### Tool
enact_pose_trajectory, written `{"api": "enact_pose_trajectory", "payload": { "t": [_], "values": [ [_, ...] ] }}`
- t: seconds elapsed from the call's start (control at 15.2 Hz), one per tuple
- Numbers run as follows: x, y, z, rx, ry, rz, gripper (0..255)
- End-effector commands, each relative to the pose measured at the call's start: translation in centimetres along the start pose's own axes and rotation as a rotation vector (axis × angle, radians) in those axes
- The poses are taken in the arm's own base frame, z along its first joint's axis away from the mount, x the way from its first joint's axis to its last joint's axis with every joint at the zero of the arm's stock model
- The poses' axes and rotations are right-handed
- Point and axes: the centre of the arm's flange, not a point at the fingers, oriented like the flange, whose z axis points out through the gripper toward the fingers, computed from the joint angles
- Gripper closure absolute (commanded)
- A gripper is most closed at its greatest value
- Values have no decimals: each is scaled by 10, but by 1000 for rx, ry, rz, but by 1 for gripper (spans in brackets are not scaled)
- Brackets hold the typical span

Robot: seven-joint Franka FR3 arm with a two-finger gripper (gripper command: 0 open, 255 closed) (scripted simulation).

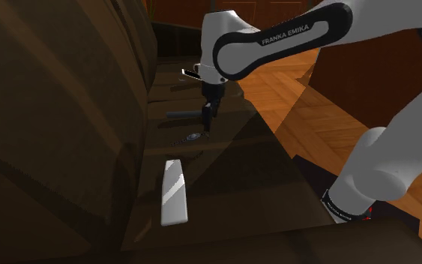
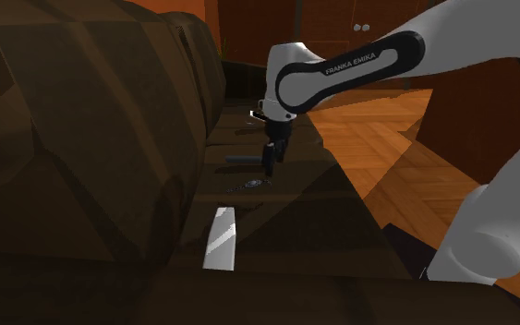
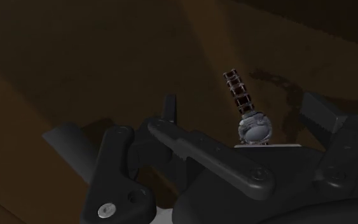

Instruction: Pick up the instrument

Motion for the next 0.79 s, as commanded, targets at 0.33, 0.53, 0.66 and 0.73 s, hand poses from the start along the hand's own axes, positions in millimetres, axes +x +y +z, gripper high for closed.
{"api": "enact_pose_trajectory", "payload": {
  "t": [0.33, 0.53, 0.66, 0.73],
  "values": [
    [65, -34, 35, 14, 34, -87, 0],
    [64, -34, 51, 14, 34, -87, 0],
    [64, -33, 61, 14, 34, -87, 0],
    [63, -33, 67, 14, 34, -87, 0]
  ]
}}
